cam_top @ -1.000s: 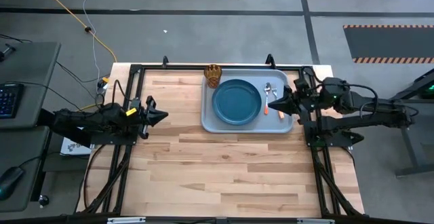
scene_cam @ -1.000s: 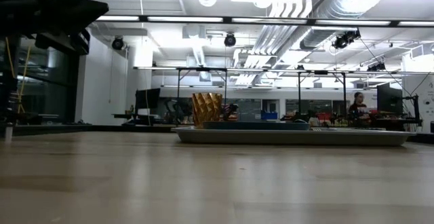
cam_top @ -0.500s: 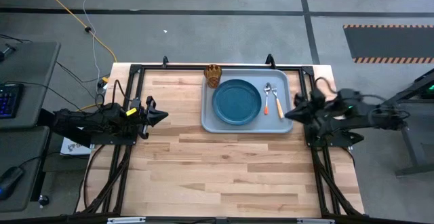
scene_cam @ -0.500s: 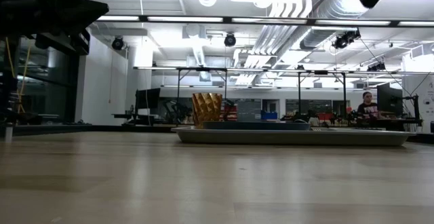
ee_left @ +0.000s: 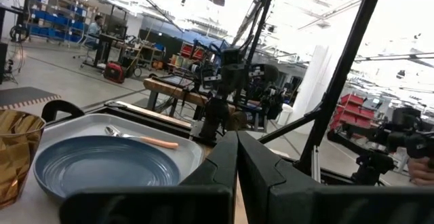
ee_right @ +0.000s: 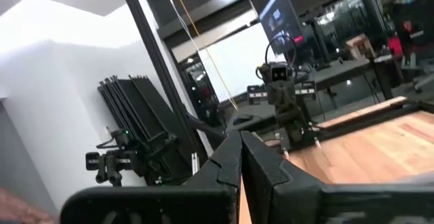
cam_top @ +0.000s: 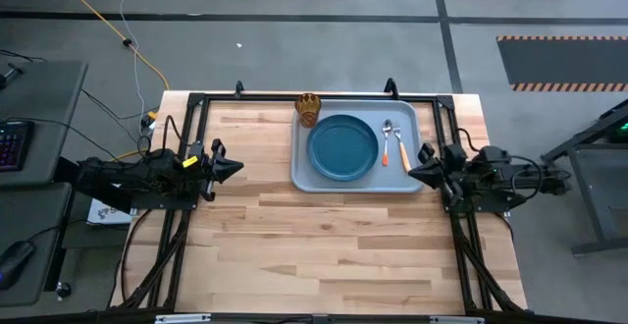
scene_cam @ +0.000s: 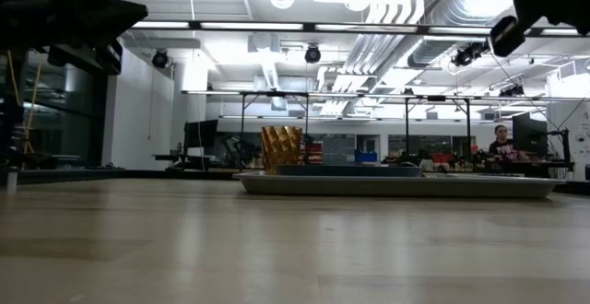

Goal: Pick and place plate/cup/fork/spoon on tray
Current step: Return to Home Position

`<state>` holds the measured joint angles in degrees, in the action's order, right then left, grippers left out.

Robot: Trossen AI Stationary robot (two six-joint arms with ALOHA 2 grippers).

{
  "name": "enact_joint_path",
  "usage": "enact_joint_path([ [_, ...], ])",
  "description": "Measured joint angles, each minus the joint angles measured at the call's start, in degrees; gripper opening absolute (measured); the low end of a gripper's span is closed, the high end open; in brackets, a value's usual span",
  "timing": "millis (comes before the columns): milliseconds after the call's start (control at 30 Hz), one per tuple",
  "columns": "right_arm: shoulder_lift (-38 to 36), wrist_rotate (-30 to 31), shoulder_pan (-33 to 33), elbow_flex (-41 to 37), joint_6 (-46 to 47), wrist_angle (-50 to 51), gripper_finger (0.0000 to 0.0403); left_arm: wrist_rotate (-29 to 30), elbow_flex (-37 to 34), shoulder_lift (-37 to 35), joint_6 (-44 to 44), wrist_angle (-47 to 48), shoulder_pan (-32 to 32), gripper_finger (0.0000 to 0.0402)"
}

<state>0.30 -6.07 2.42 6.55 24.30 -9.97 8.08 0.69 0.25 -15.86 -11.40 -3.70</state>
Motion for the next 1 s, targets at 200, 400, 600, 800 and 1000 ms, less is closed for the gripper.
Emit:
enact_joint_path([
  [200, 0.60, 1.56, 0.00, -4.73, -2.77, -3.87, 0.0000, -0.02, 0.04, 0.11, 0.00, 0.05, 0.00, 0.0001],
  [400, 0.63, 7.59, 0.00, -5.94, -6.26, 3.16, 0.0000, 0.00, 0.07, 0.11, 0.00, 0.28, 0.00, 0.0001],
  [600, 1.45, 8.80, 0.00, -5.84, -6.80, 9.06, 0.0000, 0.00, 0.07, 0.11, 0.00, 0.90, 0.00, 0.0001],
  [800, 2.01, 5.95, 0.00, -5.84, -2.49, 9.59, 0.0000, 0.00, 0.07, 0.11, 0.00, 1.29, 0.00, 0.0001],
  [1000, 2.01, 5.92, 0.00, -5.84, -0.25, 9.66, 0.0000, 0.00, 0.07, 0.11, 0.00, 1.27, 0.00, 0.0001],
])
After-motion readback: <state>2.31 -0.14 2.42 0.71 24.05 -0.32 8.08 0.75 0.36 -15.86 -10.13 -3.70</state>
